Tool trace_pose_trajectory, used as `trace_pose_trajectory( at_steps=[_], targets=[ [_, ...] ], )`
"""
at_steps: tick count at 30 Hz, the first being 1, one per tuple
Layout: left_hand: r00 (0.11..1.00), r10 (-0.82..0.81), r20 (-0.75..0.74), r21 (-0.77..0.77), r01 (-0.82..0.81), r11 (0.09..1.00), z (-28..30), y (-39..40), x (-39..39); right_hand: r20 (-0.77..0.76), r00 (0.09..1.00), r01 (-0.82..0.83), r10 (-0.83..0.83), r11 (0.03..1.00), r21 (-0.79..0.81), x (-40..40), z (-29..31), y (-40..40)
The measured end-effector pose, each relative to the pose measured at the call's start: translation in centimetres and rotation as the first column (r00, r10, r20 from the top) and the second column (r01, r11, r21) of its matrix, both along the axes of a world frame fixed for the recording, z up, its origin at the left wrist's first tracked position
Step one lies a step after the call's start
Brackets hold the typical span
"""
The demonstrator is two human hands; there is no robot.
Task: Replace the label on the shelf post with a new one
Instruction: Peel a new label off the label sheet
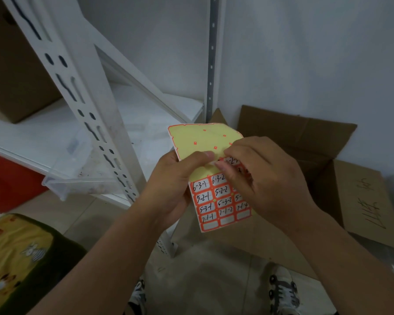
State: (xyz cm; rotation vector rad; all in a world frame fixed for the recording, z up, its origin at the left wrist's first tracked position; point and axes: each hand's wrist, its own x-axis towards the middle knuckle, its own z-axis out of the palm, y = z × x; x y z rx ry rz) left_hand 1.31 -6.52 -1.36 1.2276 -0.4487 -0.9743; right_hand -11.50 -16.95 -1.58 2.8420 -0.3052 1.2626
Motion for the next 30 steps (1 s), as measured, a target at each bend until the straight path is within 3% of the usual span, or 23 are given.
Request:
trace_pose_trajectory(
  at_steps=[11,21,30],
  targets=[
    [0.999,-0.036,-0.019,-0.057,0.035,0.998,-0.1,0.2,0.1,0.014,1.0,-0.007,0.007,0.999,-0.046,0.3,-0.1,0.2],
    [0.99,-0.035,-0.135,-0.064,0.027,0.998,0.0,0.3,0.0,0.098,0.994,-0.055,0.055,0.998,-0.004,0.6,-0.5,0.4],
    [0.993,0.11,-0.033,-0.089,-0.113,0.99,0.3,0.3,-1.1,0.161,0.987,-0.044,0.009,0.975,0.218,0.9,-0.8,1.9]
  ],
)
